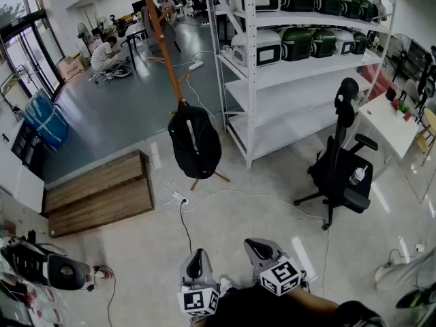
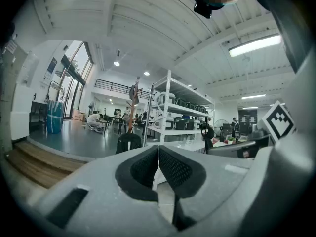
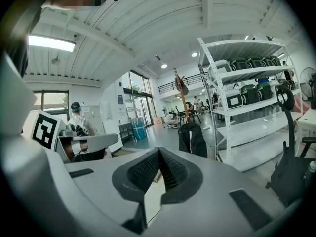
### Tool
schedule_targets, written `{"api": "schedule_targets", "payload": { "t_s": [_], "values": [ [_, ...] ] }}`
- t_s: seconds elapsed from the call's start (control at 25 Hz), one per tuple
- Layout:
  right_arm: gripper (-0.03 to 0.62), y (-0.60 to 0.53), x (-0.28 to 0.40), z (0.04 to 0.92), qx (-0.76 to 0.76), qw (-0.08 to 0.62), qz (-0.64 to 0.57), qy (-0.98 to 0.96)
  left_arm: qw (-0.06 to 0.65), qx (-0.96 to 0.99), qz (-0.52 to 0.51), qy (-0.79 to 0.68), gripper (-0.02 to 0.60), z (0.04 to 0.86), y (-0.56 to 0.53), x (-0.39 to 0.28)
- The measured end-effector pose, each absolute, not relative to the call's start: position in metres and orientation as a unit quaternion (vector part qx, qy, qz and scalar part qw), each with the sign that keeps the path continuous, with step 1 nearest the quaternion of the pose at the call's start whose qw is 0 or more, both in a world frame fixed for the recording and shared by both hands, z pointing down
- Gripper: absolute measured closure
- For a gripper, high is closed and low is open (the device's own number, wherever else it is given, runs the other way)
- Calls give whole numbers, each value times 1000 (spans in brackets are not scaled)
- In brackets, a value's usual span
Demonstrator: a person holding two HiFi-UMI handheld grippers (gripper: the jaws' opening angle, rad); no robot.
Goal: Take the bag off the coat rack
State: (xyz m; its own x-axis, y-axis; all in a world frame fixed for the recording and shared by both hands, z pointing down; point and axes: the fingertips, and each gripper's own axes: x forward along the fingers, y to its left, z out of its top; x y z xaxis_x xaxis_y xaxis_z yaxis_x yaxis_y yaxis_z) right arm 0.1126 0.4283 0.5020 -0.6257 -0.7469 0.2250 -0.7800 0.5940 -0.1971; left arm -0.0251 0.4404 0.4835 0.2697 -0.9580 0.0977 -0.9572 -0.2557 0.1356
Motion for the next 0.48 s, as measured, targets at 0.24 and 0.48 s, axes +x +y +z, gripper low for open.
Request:
{"api": "schedule_targets", "payload": {
  "t_s": [0.24,0.48],
  "values": [
    [582,427,110,499,426,63,139,-892,80,795,-1,-601,565,483,438,-25],
    [582,428,102,499,425,59,146,-891,90,794,2,-602,565,485,440,-32]
  ]
}}
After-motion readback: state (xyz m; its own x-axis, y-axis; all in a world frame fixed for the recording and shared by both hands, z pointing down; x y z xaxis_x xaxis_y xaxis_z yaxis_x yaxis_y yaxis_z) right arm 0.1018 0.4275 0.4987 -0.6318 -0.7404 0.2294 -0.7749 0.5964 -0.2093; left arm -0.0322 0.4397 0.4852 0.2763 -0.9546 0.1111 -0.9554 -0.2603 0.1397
